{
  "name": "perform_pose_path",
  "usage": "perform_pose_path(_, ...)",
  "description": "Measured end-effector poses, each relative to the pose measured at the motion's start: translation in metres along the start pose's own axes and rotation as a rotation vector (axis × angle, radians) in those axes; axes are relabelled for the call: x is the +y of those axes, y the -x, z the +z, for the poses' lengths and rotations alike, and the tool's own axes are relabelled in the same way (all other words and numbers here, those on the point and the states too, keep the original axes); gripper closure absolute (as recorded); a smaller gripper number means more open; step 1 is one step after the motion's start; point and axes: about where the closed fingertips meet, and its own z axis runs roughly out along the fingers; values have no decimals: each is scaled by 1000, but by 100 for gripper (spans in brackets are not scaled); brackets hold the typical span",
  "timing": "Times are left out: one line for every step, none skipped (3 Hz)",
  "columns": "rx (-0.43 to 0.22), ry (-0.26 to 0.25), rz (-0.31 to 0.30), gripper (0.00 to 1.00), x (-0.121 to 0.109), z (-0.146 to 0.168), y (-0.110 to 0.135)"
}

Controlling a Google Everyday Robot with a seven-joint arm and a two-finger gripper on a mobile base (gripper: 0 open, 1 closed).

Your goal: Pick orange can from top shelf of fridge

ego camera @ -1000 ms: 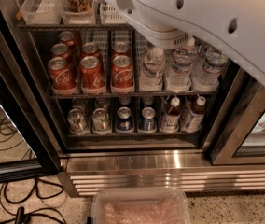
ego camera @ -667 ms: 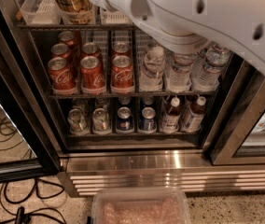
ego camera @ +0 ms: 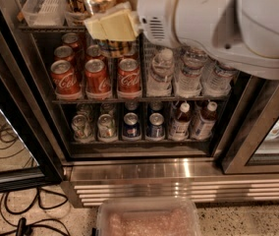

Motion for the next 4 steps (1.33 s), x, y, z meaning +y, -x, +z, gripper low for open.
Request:
perform_pose_path(25, 78, 23, 100, 4, -38, -9)
perform_pose_path(59, 164, 37, 100, 15, -77, -27)
perform_pose_path(71, 244, 33, 100, 37, -81, -27)
perform_pose_path(71, 244, 33, 100, 37, -81, -27)
